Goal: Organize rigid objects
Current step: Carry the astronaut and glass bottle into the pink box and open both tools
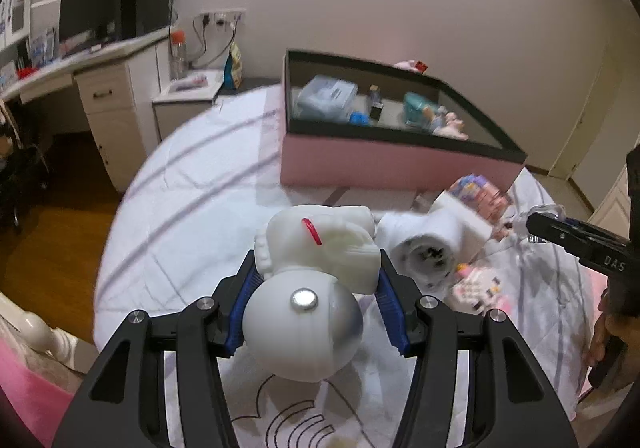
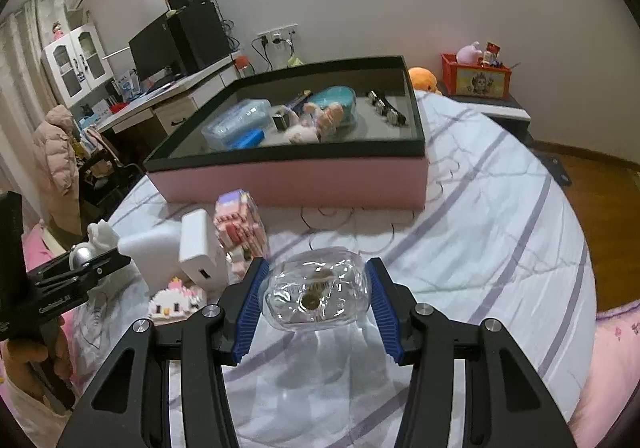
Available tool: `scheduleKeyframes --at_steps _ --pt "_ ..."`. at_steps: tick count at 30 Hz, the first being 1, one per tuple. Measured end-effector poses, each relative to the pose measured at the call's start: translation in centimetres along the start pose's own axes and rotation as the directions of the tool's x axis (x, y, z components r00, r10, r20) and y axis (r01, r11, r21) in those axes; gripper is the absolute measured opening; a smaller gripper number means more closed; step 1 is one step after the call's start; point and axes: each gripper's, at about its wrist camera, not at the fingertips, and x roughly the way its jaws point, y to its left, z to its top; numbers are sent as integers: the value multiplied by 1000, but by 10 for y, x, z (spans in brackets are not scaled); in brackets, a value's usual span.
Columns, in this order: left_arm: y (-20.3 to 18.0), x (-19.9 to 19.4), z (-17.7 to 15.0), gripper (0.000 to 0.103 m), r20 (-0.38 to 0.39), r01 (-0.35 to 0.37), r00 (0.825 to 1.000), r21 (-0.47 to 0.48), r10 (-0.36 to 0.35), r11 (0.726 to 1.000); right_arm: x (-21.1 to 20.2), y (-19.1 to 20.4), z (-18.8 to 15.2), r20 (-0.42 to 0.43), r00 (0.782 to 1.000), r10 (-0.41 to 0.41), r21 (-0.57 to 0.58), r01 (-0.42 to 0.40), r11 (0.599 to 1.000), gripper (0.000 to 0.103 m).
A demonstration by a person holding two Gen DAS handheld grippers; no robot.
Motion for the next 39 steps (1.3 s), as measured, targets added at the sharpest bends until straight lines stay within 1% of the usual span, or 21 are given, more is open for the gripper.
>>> scheduleKeyframes --at_steps 3,7,11,14,16,18,20,22,24,25,28,29,31,32,34,36,38,39 --pt "-8 -9 12 55 24 26 999 13 -26 1000 -5 10 11 17 1000 -6 -51 7 999 52" --pt "-24 -19 30 55 59 47 997 64 -51 997 -11 20 26 49 999 -13 -98 18 995 51" --pt "-40 -21 49 55 85 61 994 114 -71 992 -16 25 47 82 997 -15 -129 26 991 51" --pt "-44 -19 65 55 102 71 991 117 -83 991 -21 27 67 113 994 -14 -151 31 988 52" --pt "-48 -17 78 55 114 74 990 124 -88 989 -23 30 82 131 991 -18 -169 40 985 52" --pt "-53 -16 95 55 130 61 988 145 -80 988 -21 32 98 143 990 -17 -186 44 982 52" --pt "-57 -12 114 55 143 59 986 164 -83 985 -16 31 111 142 990 -20 -194 48 980 52" --pt "-61 -1 132 55 131 65 987 185 -90 981 -3 30 130 133 991 -18 -201 45 979 52" --pt "-67 15 151 55 116 50 990 212 -76 976 9 27 142 120 993 -21 -201 45 979 52" --pt "-70 24 159 55 108 55 991 219 -80 974 18 25 150 109 994 -22 -197 43 979 52" --pt "-73 62 186 55 45 102 993 193 -113 976 50 16 168 55 997 -46 -192 56 980 52" --pt "-74 73 192 55 32 94 994 185 -102 978 60 12 172 36 998 -51 -190 57 980 52" --pt "-80 97 204 55 -2 57 998 194 -57 979 84 1 180 -12 998 -60 -174 57 983 52" --pt "-82 111 210 55 -19 47 999 198 -44 979 95 -5 183 -32 996 -79 -165 73 984 52" --pt "-87 138 213 55 -71 35 997 210 -21 977 117 -18 188 -76 992 -105 -153 92 984 52" --pt "-92 158 212 55 -109 37 994 227 -13 973 135 -30 190 -124 985 -119 -145 101 984 52" --pt "-96 175 208 55 -159 51 987 230 -14 972 144 -36 190 -153 979 -134 -147 112 983 52" --pt "-97 181 207 55 -170 56 985 228 -17 972 147 -38 191 -155 975 -158 -164 133 977 52"
